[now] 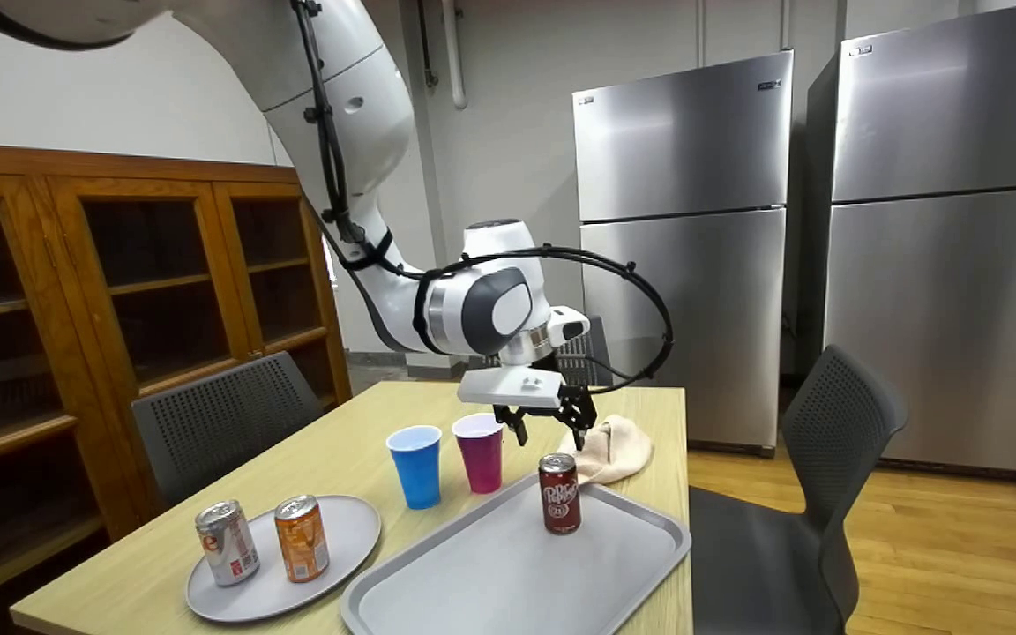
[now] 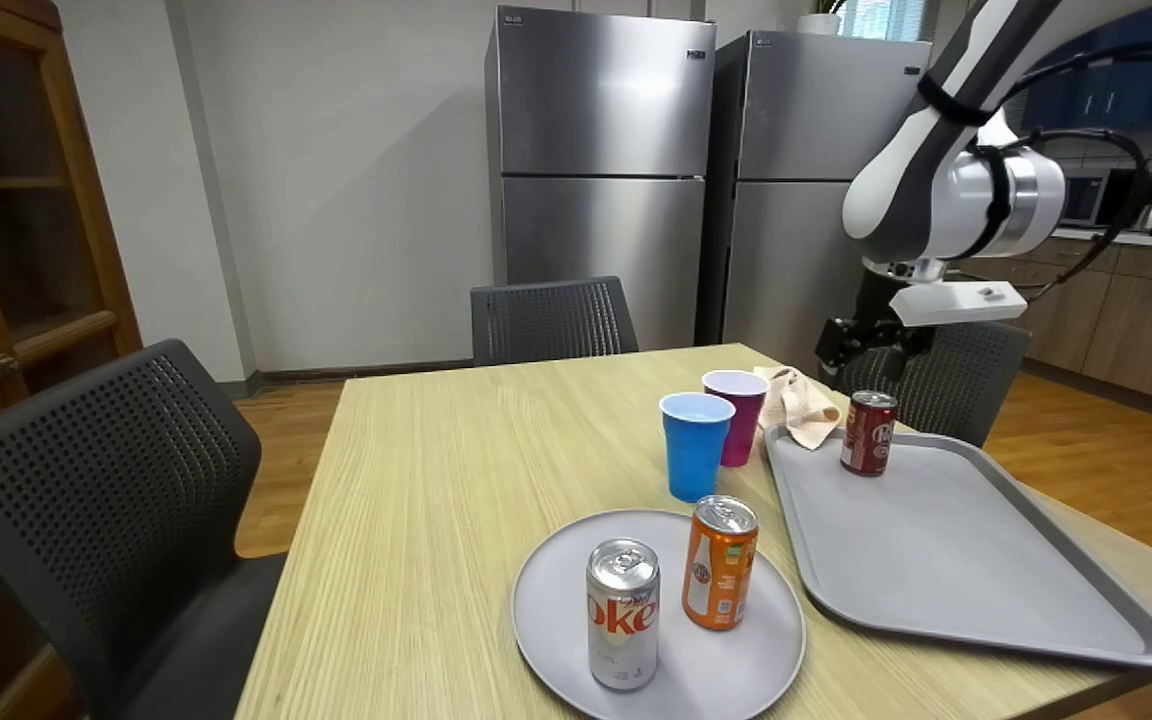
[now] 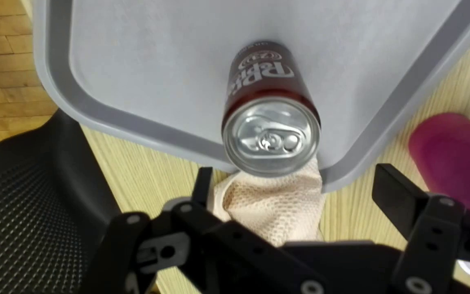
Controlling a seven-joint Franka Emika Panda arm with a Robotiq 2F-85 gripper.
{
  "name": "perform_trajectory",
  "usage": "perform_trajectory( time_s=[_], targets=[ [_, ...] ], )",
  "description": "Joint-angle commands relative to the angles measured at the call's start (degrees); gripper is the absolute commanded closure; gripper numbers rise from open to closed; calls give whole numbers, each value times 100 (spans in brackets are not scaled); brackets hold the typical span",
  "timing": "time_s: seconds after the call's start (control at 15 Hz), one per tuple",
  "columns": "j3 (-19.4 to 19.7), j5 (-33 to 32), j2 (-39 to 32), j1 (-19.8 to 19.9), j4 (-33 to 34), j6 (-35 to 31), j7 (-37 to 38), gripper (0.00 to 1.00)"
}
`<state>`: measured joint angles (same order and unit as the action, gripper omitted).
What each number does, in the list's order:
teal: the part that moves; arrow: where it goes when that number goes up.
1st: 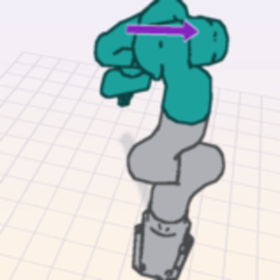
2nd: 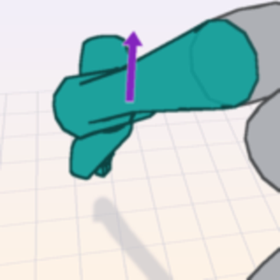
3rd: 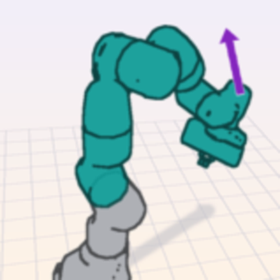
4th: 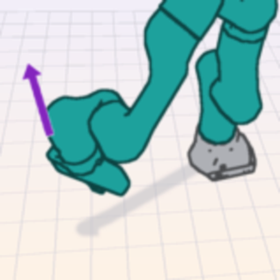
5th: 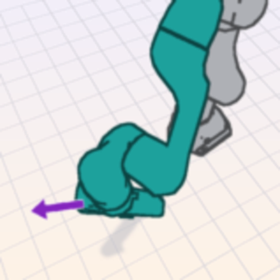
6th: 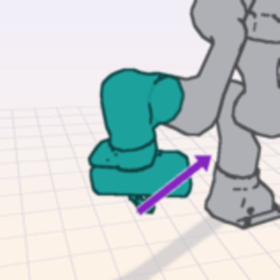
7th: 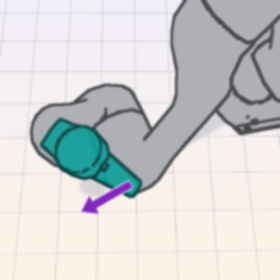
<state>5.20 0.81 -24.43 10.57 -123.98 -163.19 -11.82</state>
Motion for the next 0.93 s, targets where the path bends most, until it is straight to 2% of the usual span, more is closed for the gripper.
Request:
perform_trajectory(
  time_s=[0.0, 0.47, 0.87],
  targets=[
    [-76, -173, 649, -77, -399, -197, 4, 0],
    [-116, -614, 1508, -530, -804, -276, 81, 0],
    [-402, -735, 2043, -970, -1037, -83, 65, 0]
  ],
)
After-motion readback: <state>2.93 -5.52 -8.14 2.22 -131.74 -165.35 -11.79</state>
